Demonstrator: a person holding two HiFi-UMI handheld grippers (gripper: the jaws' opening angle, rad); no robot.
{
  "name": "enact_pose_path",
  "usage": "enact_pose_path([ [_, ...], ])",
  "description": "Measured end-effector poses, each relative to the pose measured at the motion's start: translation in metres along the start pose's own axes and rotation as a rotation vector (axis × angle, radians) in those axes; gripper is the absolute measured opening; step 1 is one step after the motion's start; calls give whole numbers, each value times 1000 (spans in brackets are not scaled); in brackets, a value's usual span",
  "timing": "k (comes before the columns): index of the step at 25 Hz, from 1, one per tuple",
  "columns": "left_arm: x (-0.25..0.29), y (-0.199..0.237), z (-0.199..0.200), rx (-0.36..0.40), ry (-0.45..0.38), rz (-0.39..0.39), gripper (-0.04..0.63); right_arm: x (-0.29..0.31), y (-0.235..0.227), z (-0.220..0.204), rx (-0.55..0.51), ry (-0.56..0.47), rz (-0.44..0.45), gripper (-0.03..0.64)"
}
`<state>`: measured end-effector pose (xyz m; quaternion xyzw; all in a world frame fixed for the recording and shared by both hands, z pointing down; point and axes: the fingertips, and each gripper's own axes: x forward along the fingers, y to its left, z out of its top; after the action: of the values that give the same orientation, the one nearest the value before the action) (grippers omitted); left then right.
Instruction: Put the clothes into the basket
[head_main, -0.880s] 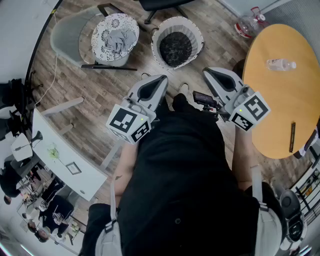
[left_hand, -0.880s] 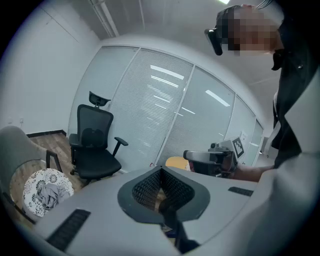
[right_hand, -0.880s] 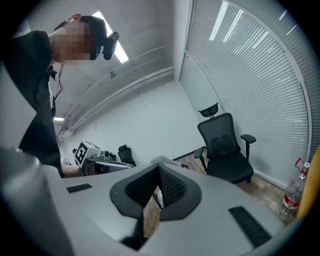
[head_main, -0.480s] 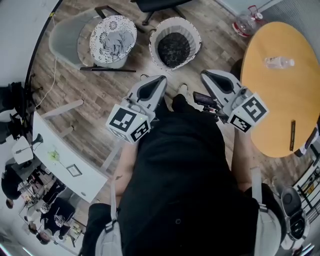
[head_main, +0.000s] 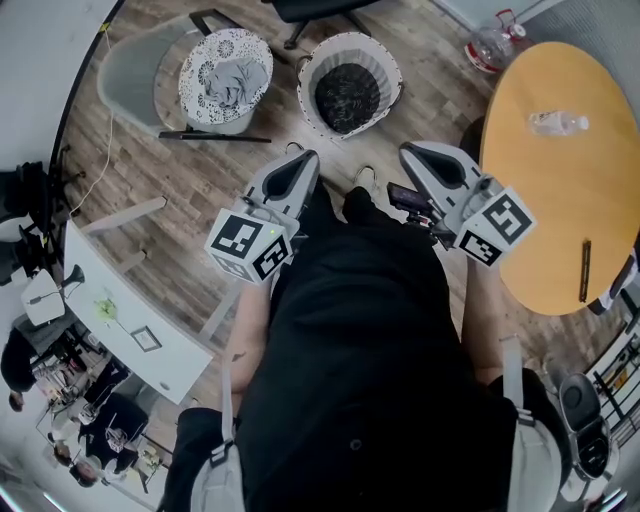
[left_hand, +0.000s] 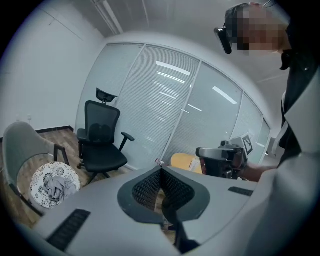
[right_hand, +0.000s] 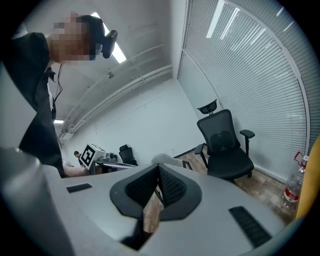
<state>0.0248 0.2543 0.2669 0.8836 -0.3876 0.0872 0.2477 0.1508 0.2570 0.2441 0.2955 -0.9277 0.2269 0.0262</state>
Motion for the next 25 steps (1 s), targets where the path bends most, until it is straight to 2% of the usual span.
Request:
enact_pose_path([
  [6, -9, 14, -7, -35, 11, 41, 12, 6, 2, -4, 5, 18, 19, 17],
  [12, -10, 36, -5, -33, 25, 57, 12, 22, 1, -1, -8, 30, 21, 17],
  [25, 16, 96, 28, -67, 28, 21, 12, 76, -23, 26, -19, 63, -14, 17],
])
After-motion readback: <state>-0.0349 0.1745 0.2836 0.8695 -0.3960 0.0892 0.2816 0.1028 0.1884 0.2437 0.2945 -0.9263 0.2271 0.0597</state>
